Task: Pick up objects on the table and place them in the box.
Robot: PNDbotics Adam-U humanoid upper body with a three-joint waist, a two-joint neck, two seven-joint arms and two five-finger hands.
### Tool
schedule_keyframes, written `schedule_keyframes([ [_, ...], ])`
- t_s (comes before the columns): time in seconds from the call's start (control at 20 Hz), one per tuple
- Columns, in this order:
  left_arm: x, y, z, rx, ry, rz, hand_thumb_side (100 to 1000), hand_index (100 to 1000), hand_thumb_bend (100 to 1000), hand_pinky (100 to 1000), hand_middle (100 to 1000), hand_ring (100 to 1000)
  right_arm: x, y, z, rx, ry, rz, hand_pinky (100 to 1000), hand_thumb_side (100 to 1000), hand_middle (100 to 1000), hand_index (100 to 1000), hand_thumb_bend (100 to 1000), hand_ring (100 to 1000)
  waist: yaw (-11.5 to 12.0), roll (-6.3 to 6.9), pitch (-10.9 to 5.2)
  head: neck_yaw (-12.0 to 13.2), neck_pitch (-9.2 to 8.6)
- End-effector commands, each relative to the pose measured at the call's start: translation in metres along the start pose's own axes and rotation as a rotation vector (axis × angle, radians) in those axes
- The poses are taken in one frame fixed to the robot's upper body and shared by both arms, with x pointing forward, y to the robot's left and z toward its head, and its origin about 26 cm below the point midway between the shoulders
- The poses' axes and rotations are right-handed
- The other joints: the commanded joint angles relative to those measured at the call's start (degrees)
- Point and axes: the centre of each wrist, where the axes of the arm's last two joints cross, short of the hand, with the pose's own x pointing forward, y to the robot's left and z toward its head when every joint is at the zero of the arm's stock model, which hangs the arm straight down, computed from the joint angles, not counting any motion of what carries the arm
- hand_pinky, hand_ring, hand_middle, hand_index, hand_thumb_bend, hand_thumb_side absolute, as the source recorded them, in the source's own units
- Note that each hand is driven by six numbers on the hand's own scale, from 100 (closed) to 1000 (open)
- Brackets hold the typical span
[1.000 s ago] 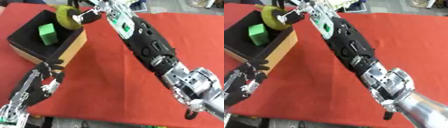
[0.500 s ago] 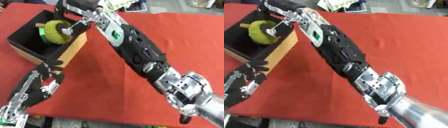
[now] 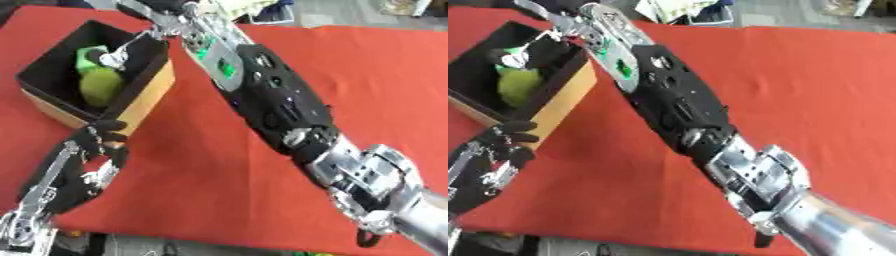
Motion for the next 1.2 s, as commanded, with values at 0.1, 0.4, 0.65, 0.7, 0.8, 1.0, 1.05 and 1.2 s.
schedule_keyframes([
  [0.1, 0.004, 0.002, 0.000, 0.007, -0.014, -0.007, 549, 812, 330, 628, 784, 765, -0.002, -0.018, 0.000, -0.059, 0.009, 0.015, 781, 336, 956, 980, 298, 843, -0.47, 0.37, -1.24, 0.45, 0.28],
  [0.4, 0.002, 0.004, 0.004, 0.028, -0.002, -0.008, 549, 812, 329, 628, 784, 766, -0.014, -0.035, 0.015, -0.096, 0.065, -0.094, 758, 346, 927, 961, 204, 829, -2.78, 0.63, -1.65, 1.77, 0.28],
  [0.65, 0.000, 0.009, 0.009, 0.064, 0.012, -0.018, 548, 812, 329, 628, 784, 766, -0.019, -0.058, 0.036, -0.159, 0.094, -0.187, 748, 342, 888, 952, 160, 816, -5.56, 0.87, -1.88, 3.38, 0.28],
  [0.7, -0.001, 0.010, 0.010, 0.074, 0.017, -0.019, 548, 812, 329, 628, 784, 766, -0.021, -0.065, 0.044, -0.177, 0.096, -0.198, 747, 345, 886, 951, 158, 815, -6.38, 0.92, -1.94, 3.93, 0.28],
  [0.8, -0.002, 0.012, 0.012, 0.093, 0.024, -0.022, 548, 812, 328, 628, 784, 766, -0.023, -0.076, 0.062, -0.213, 0.105, -0.225, 743, 347, 872, 944, 146, 810, -7.85, 0.98, -1.99, 4.93, 0.28],
  [1.0, -0.003, 0.016, 0.015, 0.121, 0.035, -0.025, 547, 812, 327, 628, 785, 766, -0.026, -0.091, 0.099, -0.267, 0.145, -0.257, 739, 336, 848, 934, 101, 803, -10.13, 1.09, -2.19, 6.18, 0.28],
  [1.05, -0.004, 0.016, 0.016, 0.127, 0.037, -0.025, 547, 812, 325, 628, 785, 766, -0.028, -0.092, 0.113, -0.279, 0.163, -0.268, 736, 343, 839, 929, 100, 801, -10.70, 1.15, -2.31, 6.46, 0.28],
  [1.2, -0.004, 0.018, 0.018, 0.146, 0.041, -0.025, 548, 811, 325, 628, 785, 766, -0.030, -0.090, 0.150, -0.325, 0.230, -0.313, 728, 341, 825, 914, 100, 796, -11.82, 1.30, -2.35, 7.41, 0.28],
])
